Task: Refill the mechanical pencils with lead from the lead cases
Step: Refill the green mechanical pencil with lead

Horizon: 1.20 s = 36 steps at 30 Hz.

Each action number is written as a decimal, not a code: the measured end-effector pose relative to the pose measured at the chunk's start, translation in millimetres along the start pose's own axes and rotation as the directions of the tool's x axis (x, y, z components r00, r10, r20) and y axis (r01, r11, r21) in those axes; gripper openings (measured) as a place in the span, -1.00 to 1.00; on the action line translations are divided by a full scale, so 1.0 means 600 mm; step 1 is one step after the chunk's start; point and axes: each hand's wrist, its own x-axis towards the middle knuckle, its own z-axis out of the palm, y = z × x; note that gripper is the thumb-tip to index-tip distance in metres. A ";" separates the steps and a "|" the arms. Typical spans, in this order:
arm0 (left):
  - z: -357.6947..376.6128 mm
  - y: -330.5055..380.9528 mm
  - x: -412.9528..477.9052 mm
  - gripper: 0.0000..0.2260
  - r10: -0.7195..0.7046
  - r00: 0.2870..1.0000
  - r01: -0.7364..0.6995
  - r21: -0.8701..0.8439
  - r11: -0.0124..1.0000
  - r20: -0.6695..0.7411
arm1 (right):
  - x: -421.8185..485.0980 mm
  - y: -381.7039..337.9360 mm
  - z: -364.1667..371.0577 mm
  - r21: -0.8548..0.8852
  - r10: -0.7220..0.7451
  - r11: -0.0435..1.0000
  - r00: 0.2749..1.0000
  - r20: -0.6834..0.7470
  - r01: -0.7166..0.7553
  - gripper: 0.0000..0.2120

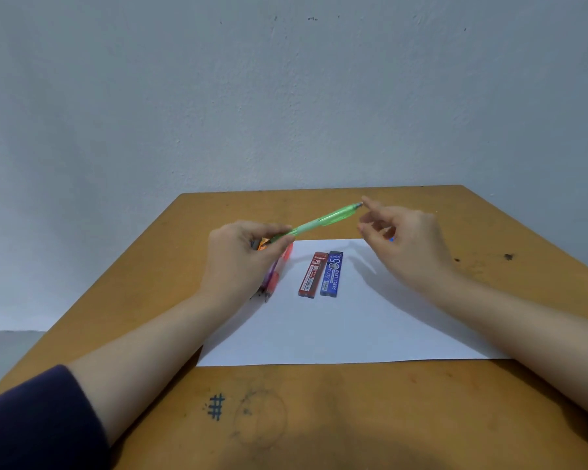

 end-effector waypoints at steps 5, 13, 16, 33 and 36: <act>-0.002 0.000 0.002 -0.84 -0.005 1.000 0.006 -0.051 0.999 0.006 | 0.004 0.002 0.001 0.091 0.016 0.996 0.997 -0.070 -0.009 -0.77; -0.003 -0.001 0.005 -0.84 -0.030 0.999 0.032 -0.082 0.996 0.028 | 0.009 0.012 0.000 0.222 0.148 0.964 0.989 0.009 -0.146 -0.84; -0.003 -0.002 0.005 -0.84 -0.036 0.999 0.038 -0.085 0.996 0.032 | 0.010 0.011 -0.001 0.238 0.164 0.958 0.986 0.001 -0.160 -0.85; -0.008 -0.022 0.022 -0.89 -0.311 0.950 0.303 -0.161 0.939 -0.029 | 0.021 0.031 -0.010 -0.120 -0.095 0.985 0.975 0.203 0.121 -0.88; -0.008 -0.022 0.023 -0.89 -0.304 0.952 0.296 -0.151 0.943 -0.031 | 0.021 0.030 -0.006 -0.215 -0.257 0.917 0.909 0.329 0.337 -0.87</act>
